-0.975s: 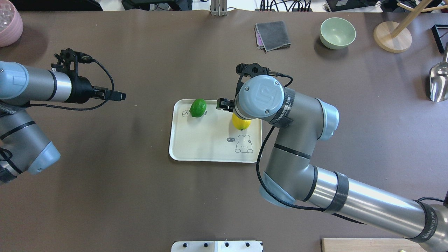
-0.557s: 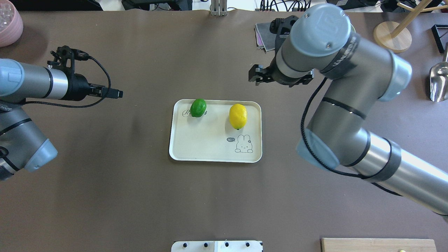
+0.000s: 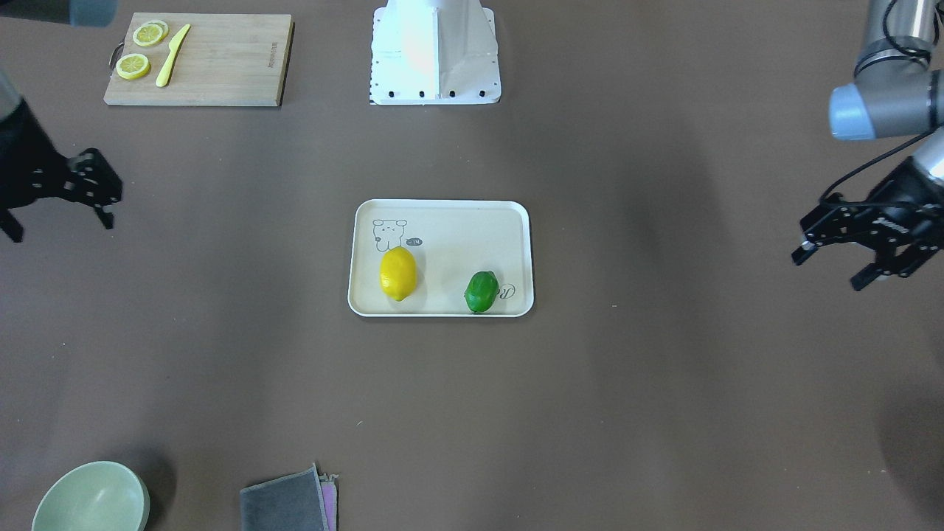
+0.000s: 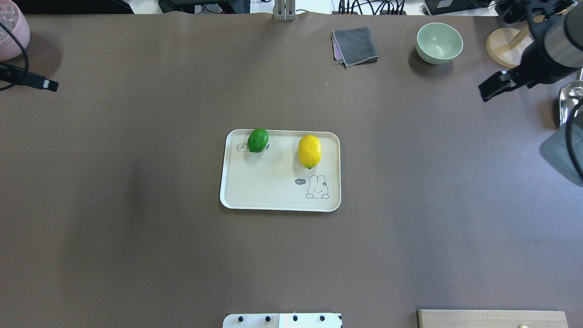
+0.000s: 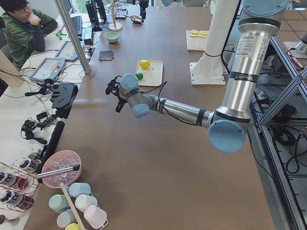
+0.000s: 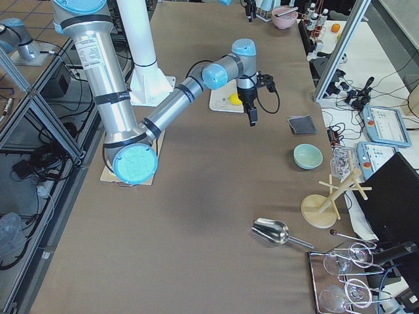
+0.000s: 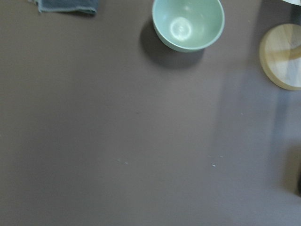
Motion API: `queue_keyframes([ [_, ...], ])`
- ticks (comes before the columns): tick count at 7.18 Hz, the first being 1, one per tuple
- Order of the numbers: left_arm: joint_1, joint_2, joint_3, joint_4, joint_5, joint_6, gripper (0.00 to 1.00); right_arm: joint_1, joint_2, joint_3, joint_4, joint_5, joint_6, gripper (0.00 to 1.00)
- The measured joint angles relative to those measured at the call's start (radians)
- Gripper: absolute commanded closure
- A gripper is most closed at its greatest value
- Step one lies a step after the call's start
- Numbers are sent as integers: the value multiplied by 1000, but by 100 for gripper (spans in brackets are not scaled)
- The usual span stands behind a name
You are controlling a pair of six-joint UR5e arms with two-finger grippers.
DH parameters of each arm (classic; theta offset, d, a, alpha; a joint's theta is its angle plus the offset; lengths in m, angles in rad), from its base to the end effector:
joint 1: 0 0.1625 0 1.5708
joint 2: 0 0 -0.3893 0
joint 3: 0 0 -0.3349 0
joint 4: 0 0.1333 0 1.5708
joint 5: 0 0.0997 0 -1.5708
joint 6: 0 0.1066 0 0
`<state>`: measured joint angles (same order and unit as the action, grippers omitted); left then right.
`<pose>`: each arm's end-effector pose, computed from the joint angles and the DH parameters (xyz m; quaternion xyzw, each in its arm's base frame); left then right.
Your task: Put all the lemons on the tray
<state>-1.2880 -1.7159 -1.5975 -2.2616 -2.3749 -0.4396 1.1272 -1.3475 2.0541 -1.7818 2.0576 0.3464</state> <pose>0.0873 -0.5029 0.4628 0.2343 0.4685 0.0976 0.8462 -0.1278 -0.4634 0.3602 0.1298 -0.3072 -0.1048 0.9369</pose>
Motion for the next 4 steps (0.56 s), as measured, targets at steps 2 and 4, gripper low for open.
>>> queue_keyframes([
  [2, -188, 20, -3, 258, -76, 358, 2, 167, -164, -10, -2, 119, -265, 0],
  [4, -338, 40, -6, 560, -80, 655, 2, 222, -264, -58, -3, 162, -382, 0],
])
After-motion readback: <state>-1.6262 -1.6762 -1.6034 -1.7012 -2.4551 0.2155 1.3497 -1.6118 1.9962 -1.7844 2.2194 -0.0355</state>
